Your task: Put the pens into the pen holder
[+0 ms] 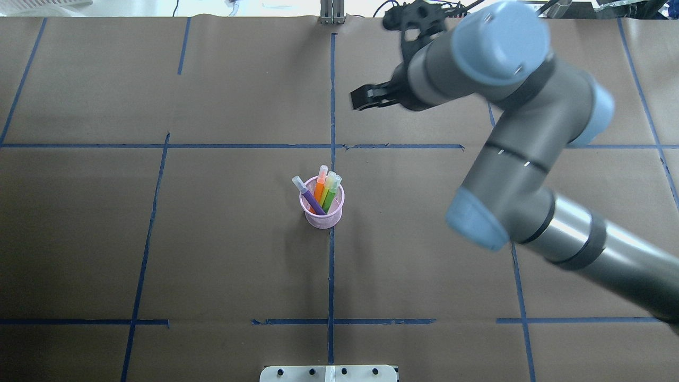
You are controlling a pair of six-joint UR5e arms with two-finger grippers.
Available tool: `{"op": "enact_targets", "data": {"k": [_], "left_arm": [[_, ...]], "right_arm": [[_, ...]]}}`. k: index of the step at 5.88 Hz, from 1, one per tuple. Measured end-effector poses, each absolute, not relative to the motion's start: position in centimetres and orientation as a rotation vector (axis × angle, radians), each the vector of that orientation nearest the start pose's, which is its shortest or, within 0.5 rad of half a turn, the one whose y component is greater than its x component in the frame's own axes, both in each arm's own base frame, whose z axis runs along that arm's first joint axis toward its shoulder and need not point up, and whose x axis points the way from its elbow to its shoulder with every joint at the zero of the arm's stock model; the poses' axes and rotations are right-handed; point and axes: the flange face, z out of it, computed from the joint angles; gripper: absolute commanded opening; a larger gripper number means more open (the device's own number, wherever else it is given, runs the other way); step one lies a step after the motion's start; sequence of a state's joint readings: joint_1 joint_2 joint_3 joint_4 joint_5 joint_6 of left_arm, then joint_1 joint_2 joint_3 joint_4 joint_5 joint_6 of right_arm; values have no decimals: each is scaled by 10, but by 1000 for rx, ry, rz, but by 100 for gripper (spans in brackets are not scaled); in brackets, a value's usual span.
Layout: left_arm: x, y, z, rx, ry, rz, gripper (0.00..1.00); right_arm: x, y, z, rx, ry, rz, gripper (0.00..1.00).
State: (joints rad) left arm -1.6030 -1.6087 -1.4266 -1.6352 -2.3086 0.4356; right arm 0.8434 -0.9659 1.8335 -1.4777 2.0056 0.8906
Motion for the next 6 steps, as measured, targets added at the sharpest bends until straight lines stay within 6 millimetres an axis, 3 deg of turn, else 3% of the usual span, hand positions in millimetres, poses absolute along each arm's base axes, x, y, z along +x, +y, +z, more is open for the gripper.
{"op": "enact_targets", "data": {"k": [2, 6], "left_arm": [[-82, -500, 707, 130, 731, 367, 100], [-81, -501, 709, 112, 724, 351, 100]], "right_arm": [[-257, -557, 279, 189, -890, -96, 100], [-62, -557, 502, 135, -760, -294, 100]]}}
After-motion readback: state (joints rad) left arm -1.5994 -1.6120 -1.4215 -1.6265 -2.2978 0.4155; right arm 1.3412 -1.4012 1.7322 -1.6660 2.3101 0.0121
